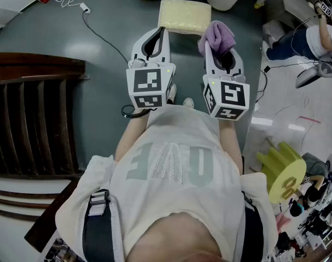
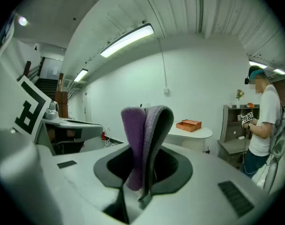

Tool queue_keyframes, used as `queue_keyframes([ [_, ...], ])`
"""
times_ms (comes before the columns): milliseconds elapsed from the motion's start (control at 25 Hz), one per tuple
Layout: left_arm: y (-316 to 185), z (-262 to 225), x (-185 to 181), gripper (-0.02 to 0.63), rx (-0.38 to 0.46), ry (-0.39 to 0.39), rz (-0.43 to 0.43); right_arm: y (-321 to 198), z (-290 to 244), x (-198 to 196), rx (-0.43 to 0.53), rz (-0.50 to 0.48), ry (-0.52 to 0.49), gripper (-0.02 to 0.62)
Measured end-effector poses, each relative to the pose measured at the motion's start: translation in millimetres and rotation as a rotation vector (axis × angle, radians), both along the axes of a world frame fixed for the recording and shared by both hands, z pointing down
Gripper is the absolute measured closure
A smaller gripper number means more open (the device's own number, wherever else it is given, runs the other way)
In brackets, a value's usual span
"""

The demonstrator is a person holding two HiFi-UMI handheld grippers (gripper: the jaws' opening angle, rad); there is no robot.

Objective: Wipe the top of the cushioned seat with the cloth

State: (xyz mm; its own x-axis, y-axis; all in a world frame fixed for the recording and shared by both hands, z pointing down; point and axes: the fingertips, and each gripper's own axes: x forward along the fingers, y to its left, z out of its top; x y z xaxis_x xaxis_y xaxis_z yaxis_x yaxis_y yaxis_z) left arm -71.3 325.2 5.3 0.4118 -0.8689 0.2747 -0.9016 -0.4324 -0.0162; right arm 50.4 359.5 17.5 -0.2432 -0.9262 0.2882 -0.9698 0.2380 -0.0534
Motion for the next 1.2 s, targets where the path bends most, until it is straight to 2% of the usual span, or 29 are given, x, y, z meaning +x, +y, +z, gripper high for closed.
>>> queue_keyframes([
  [240,-14.3,4.1,-12.4,0.598,0.000,0.027,-0.009,-9.8,10.7,-12.7,-0.031,-0.028,0.014,0.495],
  [720,-76.1,4.5,-57.0,0.598,0.046,0.051,0.047,-69.3,4.5,-46.3,-0.029,-0.009,0.120,0.495],
  [800,-87.2,7.3,-56.4,0.598,0.039,0.055,0.043,-76.2,5.7,-44.7,-0.026,-0.010,0.129,0.495],
  [960,-112.2,9.1,-40.8,0.598,0.044,0.044,0.046,-100.0,13.1,-29.5,-0.029,0.008,0.085,0.495],
  [1200,-163.6,17.1,-25.2,0.598,0.043,0.052,0.025,-156.0,30.2,-11.2,-0.029,0.015,0.115,0.495],
])
